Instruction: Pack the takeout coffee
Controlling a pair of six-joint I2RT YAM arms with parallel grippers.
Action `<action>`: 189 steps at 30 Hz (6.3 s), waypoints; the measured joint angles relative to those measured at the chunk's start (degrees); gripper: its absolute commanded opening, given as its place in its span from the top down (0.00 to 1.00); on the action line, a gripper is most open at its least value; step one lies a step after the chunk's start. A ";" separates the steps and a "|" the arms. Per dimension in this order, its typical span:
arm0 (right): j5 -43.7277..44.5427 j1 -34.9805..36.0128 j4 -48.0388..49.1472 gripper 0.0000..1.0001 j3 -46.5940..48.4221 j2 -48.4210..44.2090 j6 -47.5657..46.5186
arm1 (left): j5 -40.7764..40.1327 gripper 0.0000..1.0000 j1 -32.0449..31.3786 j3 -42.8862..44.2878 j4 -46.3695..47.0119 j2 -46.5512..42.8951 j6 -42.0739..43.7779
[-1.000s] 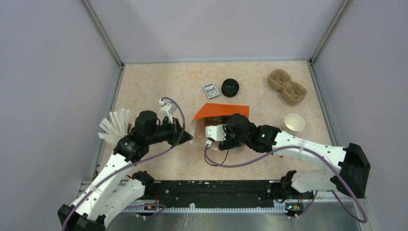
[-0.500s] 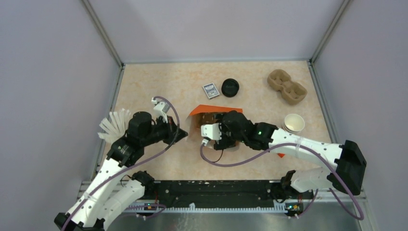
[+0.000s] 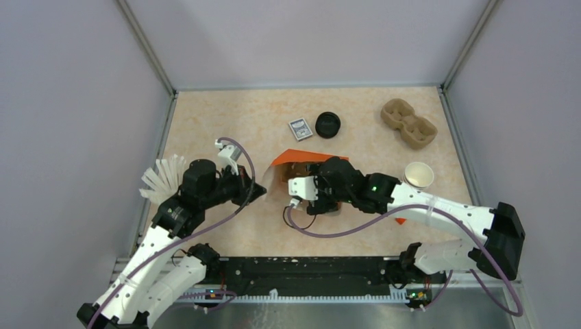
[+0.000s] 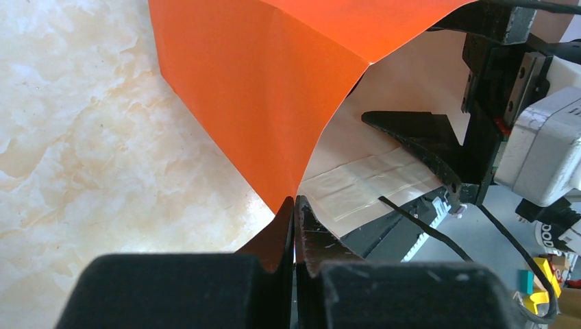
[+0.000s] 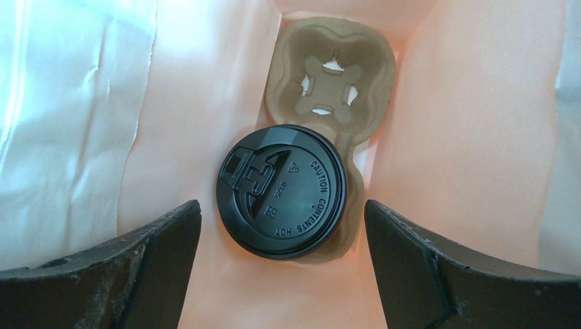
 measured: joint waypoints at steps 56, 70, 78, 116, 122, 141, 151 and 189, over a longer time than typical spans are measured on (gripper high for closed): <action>14.56 0.37 11.02 0.75 -3.69 7.34 -2.60 | -0.11 1.00 0.00 0.00 -0.09 0.02 -0.02; 17.14 0.07 11.41 0.75 -4.37 7.67 0.17 | 0.02 1.00 0.00 0.00 -0.04 0.00 -0.02; 17.14 -0.20 11.41 0.76 -4.37 8.44 1.84 | 0.09 1.00 0.00 0.00 0.15 0.24 -0.02; 8.92 0.76 2.58 0.71 9.60 4.76 5.68 | 1.53 1.00 0.00 5.81 0.83 6.58 -1.05; 5.73 0.92 -0.24 0.70 11.23 2.19 7.15 | 1.84 1.00 0.00 10.60 -0.35 10.51 -3.04; 7.45 -0.46 3.91 0.65 18.88 1.55 17.53 | -0.59 1.00 0.00 16.98 -5.62 15.65 -9.57; 6.43 -1.68 1.46 0.64 24.17 3.50 23.50 | -3.08 0.91 0.00 21.42 -9.14 19.34 -11.56; 5.68 -3.32 -12.92 0.06 49.86 8.87 55.58 | -34.07 0.01 0.00 65.33 -39.26 26.58 -5.81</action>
